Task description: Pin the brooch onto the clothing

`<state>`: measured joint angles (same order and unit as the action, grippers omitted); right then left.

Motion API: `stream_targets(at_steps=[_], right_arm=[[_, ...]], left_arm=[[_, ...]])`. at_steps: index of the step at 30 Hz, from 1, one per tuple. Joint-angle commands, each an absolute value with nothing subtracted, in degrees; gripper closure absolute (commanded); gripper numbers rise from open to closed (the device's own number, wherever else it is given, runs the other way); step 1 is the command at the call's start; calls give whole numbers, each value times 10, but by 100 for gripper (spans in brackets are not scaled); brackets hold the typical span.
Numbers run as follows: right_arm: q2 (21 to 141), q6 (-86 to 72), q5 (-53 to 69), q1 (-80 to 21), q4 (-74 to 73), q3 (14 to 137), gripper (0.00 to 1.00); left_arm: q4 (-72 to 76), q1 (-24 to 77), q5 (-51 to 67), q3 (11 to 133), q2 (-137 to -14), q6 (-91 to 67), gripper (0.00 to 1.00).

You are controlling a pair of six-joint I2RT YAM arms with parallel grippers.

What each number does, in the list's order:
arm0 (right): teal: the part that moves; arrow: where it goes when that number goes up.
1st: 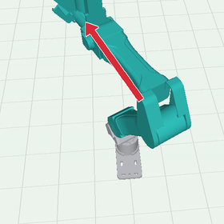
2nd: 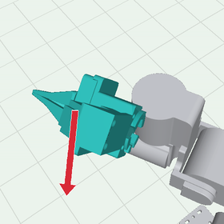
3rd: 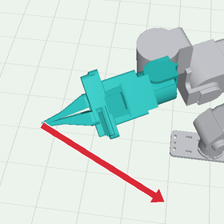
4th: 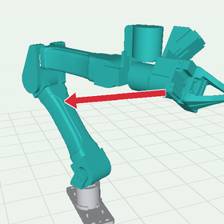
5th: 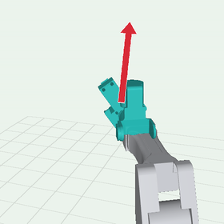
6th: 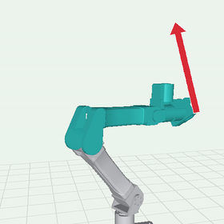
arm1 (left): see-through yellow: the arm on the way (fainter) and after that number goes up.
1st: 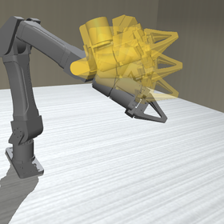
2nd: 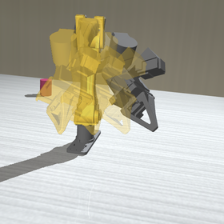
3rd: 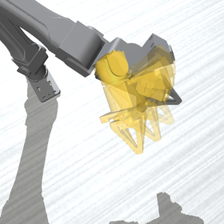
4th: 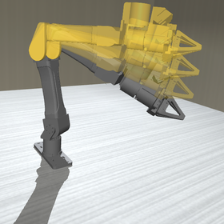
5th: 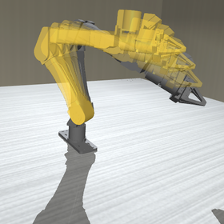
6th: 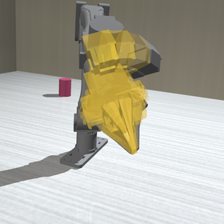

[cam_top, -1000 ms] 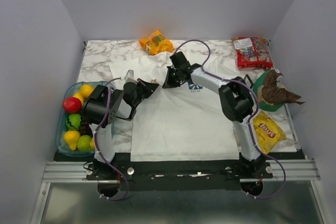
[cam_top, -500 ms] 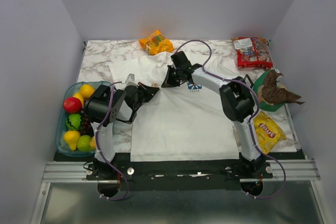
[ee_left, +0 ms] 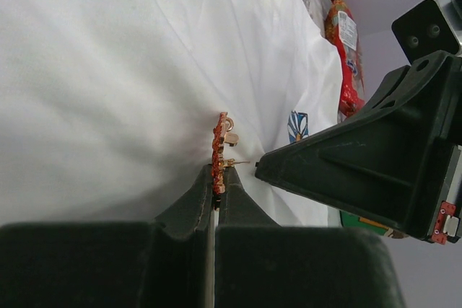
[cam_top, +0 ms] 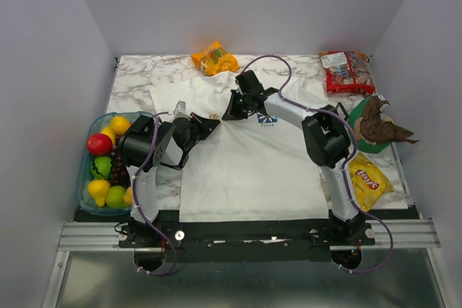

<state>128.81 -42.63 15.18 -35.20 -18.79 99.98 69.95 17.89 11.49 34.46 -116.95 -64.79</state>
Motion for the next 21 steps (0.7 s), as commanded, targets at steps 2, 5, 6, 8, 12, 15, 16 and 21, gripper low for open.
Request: stream_targets(at_steps=[2, 5, 6, 8, 12, 15, 16, 21], right_arm=[[1272, -431, 176, -352, -167, 993, 99], [1269, -426, 181, -352, -171, 998, 99], [1267, -425, 182, -351, -175, 999, 98], [1251, -417, 172, -347, -184, 998, 85], [1211, -402, 148, -335, -198, 982, 59], [1190, -395, 134, -322, -197, 962, 49], [1187, -394, 131, -317, -197, 956, 48], [1194, -396, 134, -302, -196, 939, 46]], left_arm=[[734, 184, 147, 363, -1189, -648, 100], [744, 184, 154, 366, -1197, -650, 100], [746, 184, 153, 365, -1197, -650, 100], [746, 184, 149, 360, -1198, -652, 100], [743, 184, 149, 360, -1201, -650, 100], [745, 184, 149, 359, -1203, -653, 100], [746, 184, 149, 360, -1204, -652, 100], [750, 184, 150, 360, -1207, -651, 100]])
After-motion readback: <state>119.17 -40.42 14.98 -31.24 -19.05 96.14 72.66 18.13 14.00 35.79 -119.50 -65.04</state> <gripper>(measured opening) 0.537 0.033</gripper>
